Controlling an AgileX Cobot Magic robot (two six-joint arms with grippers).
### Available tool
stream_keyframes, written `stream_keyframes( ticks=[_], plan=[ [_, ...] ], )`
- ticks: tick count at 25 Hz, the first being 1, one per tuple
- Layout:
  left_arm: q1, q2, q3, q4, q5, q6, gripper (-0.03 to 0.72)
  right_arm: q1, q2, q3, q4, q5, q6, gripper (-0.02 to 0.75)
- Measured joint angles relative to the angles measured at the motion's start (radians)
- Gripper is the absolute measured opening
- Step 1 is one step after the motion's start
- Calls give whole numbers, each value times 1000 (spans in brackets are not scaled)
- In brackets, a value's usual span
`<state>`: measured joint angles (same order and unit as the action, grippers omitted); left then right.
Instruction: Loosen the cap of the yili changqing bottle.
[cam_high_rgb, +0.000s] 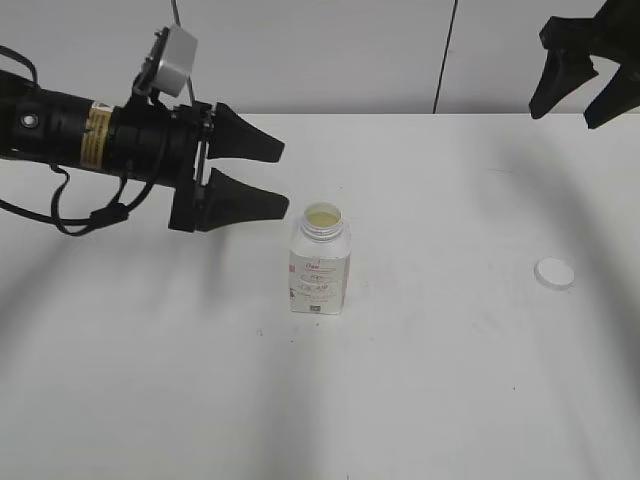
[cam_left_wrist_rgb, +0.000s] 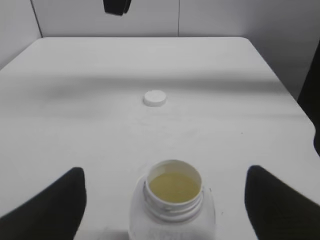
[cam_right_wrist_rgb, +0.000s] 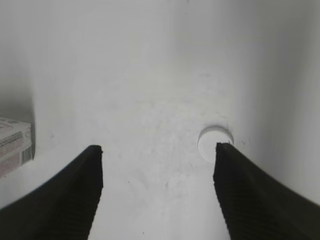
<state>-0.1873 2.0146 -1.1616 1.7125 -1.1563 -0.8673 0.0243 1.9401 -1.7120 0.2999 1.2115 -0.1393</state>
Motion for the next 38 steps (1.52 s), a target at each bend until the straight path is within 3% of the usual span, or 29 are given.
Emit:
stream_keyframes(
  ticks=[9,14,21,31,38],
  plan=[
    [116,-93,1,107,268,-392,591,0,-4,-92,10,1,9,545],
    [124,-112,1,123,503,-644,595,0,-34,-97,10,4,10,545],
    [124,-155,1,128,696,-881,596,0,-86,-100,10,5,11,545],
    [124,-157,1,127,832,-965,596,0,-124,-100,9,6,10,545],
    [124,-157,1,127,713,-969,593,0,-125,-100,1,6,-32,545]
  ],
)
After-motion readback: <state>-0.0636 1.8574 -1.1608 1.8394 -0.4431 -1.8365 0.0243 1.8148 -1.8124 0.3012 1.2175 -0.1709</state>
